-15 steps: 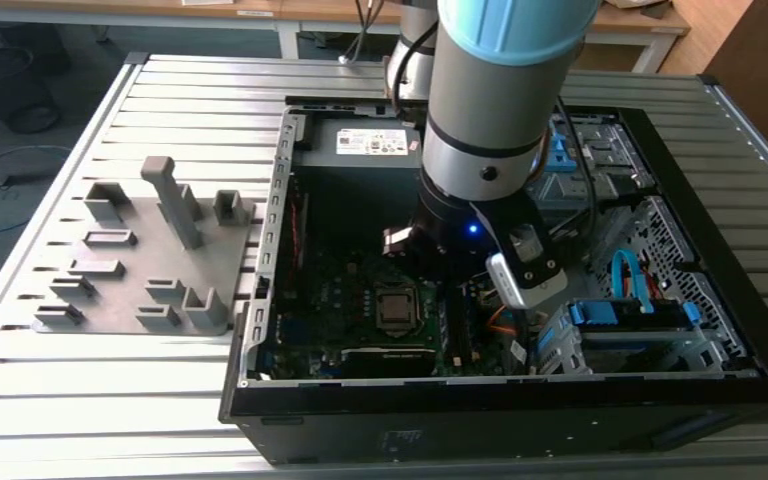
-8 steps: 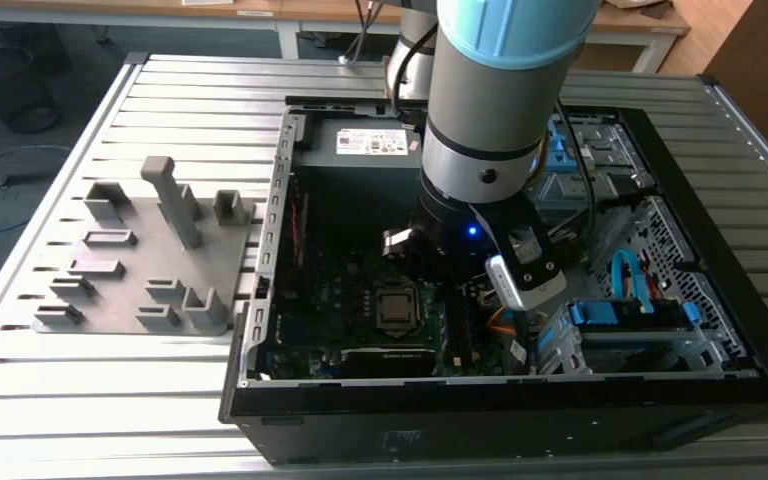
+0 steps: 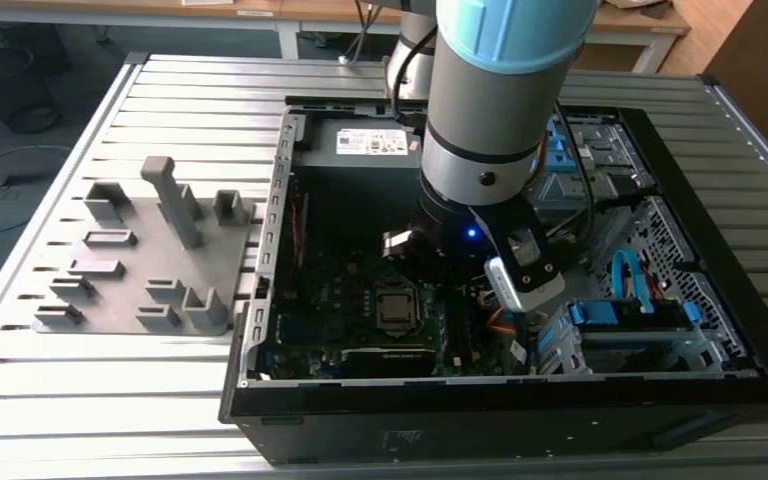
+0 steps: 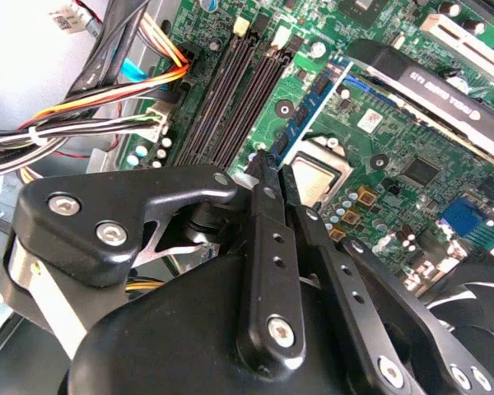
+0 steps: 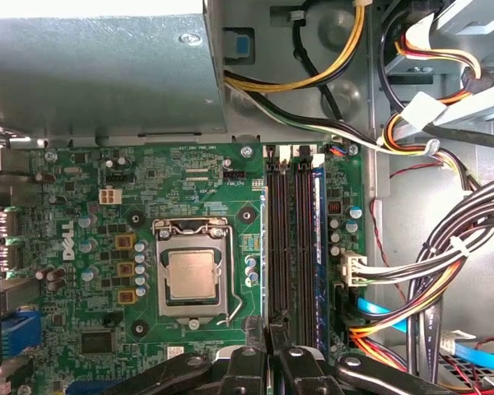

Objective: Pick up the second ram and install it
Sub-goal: 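Insert the second ram into the second slot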

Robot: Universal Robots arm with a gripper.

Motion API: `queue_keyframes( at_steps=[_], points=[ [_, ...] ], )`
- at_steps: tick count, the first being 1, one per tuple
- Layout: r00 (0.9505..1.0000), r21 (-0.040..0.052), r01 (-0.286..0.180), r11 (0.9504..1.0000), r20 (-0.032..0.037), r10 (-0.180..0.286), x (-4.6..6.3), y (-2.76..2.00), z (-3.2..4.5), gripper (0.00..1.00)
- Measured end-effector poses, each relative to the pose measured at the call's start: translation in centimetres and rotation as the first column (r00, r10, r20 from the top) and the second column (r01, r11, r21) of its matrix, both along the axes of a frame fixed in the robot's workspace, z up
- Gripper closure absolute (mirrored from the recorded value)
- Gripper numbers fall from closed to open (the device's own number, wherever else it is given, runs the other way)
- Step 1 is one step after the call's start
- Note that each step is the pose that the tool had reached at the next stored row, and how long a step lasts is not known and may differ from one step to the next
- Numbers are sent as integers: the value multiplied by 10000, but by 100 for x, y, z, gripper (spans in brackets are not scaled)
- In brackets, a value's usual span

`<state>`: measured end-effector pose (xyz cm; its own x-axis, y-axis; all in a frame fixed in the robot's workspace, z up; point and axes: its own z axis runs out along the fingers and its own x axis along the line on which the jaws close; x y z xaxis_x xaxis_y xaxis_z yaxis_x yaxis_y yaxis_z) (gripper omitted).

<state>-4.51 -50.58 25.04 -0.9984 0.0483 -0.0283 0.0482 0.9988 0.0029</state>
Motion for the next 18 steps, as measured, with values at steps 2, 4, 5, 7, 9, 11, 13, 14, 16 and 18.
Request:
queue_keyframes(
  at_steps=[2, 4, 5, 7, 9, 11, 13, 14, 16, 18],
  points=[
    [10000, 0, 0, 10000, 0, 0, 0, 0, -6, 86],
    [10000, 0, 0, 10000, 0, 0, 0, 0, -12, 86],
    [10000, 0, 0, 10000, 0, 0, 0, 0, -15, 86],
    [10000, 0, 0, 10000, 0, 0, 0, 0, -21, 86],
    [10000, 1, 0, 10000, 0, 0, 0, 0, -27, 86],
    [10000, 0, 0, 10000, 0, 0, 0, 0, -33, 86],
    [10000, 0, 0, 10000, 0, 0, 0, 0, -39, 86],
    [10000, 0, 1, 10000, 0, -1, 0, 0, -43, 86],
    [10000, 0, 1, 10000, 0, -1, 0, 0, -49, 86],
    [10000, 0, 0, 10000, 0, 0, 0, 0, -55, 86]
  ],
)
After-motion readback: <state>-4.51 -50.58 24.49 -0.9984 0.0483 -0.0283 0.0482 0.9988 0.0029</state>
